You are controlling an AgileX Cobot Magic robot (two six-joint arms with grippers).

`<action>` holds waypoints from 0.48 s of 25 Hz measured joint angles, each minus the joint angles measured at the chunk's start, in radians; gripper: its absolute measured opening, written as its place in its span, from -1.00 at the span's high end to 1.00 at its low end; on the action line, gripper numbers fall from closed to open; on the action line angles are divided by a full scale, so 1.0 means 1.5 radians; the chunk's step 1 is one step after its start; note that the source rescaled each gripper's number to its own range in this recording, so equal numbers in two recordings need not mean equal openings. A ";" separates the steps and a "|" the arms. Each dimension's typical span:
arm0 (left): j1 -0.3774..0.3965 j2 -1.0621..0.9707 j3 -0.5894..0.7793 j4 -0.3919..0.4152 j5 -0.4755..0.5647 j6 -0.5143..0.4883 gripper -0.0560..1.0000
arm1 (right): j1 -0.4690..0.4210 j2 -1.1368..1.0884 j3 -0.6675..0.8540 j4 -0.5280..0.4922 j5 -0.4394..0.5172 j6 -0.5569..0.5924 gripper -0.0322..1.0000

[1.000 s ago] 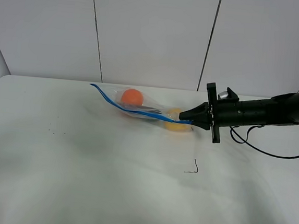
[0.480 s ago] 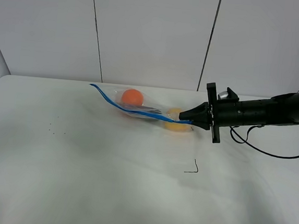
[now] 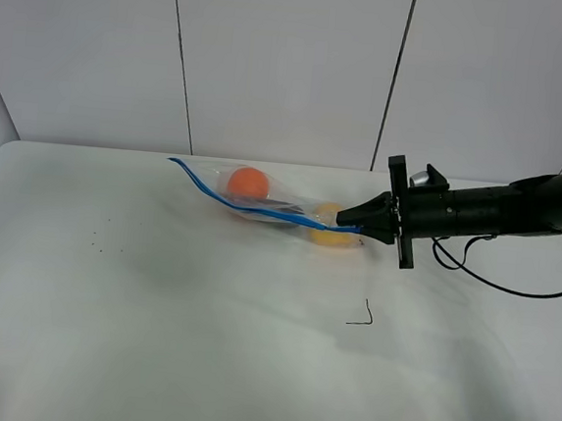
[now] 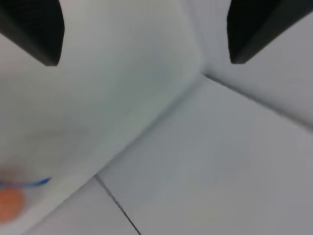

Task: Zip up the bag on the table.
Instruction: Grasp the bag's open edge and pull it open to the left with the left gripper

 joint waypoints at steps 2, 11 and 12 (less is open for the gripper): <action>0.000 0.041 0.000 -0.021 -0.036 0.103 -0.75 | 0.000 0.000 0.000 0.000 0.000 -0.002 0.94; -0.005 0.179 0.000 -0.342 -0.122 0.297 -0.75 | 0.000 0.000 0.000 0.000 0.000 -0.014 0.94; -0.013 0.193 0.000 -0.370 -0.125 0.317 -0.75 | 0.000 0.000 0.000 0.000 0.000 -0.014 0.94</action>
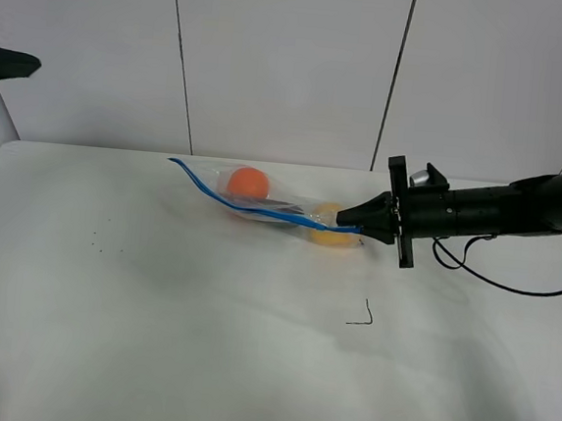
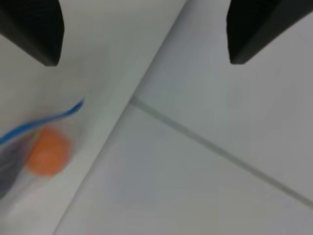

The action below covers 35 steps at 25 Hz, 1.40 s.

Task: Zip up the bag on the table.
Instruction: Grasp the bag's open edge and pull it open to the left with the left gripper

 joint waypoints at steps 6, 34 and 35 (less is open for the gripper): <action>-0.108 0.078 0.000 -0.107 -0.056 0.056 -0.75 | 0.000 0.000 0.000 0.010 0.000 0.000 0.94; -0.584 0.518 0.033 -0.125 -0.657 0.015 -0.70 | 0.000 0.000 0.000 0.025 -0.003 0.000 0.94; -0.589 0.530 0.036 -0.123 -0.675 0.012 -0.69 | 0.000 0.000 0.000 0.025 -0.003 0.000 0.94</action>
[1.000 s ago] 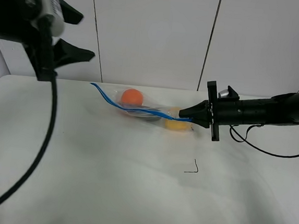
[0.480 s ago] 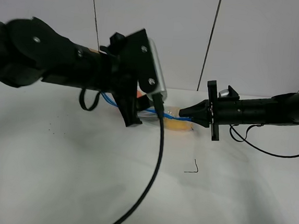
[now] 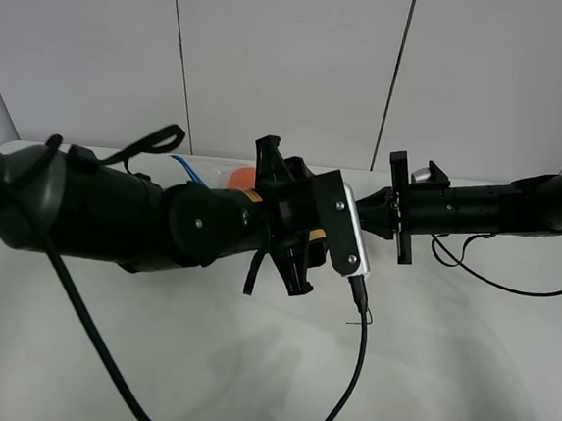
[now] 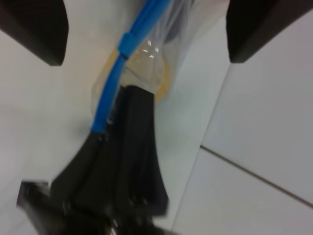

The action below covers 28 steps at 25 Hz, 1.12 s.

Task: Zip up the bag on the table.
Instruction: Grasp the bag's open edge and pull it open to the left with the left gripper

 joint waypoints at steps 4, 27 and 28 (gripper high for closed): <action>-0.005 0.043 0.001 0.035 -0.056 -0.038 -0.68 | 0.000 0.000 0.000 0.001 0.000 0.000 0.94; -0.005 0.130 0.002 0.156 -0.196 -0.152 0.04 | 0.000 0.000 0.000 0.003 -0.003 0.000 0.94; -0.005 0.130 0.002 0.156 -0.199 -0.152 0.10 | 0.000 0.000 0.000 0.003 -0.003 0.000 0.94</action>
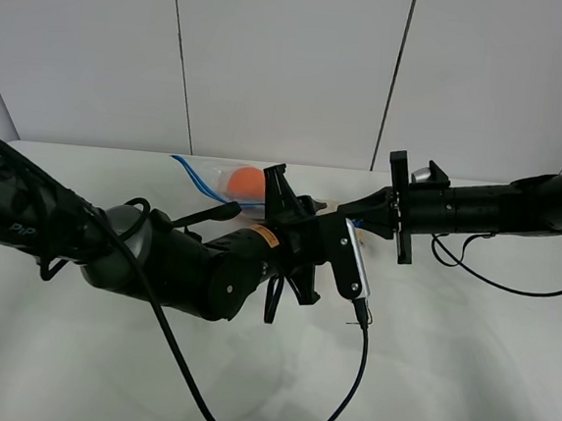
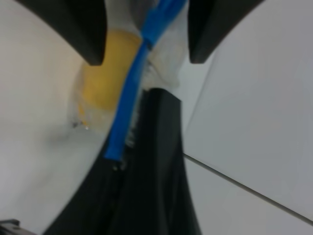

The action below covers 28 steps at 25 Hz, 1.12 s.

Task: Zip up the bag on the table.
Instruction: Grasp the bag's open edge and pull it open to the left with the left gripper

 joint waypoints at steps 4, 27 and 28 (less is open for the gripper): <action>0.000 0.000 0.000 0.000 -0.005 0.000 0.42 | 0.000 0.000 0.000 0.000 0.000 0.000 0.94; 0.040 0.000 0.000 0.025 -0.005 0.054 0.89 | 0.000 0.000 -0.001 0.023 -0.007 0.000 0.94; 0.052 0.000 0.000 0.027 -0.005 0.060 0.89 | 0.000 0.000 -0.002 0.026 -0.010 0.000 0.94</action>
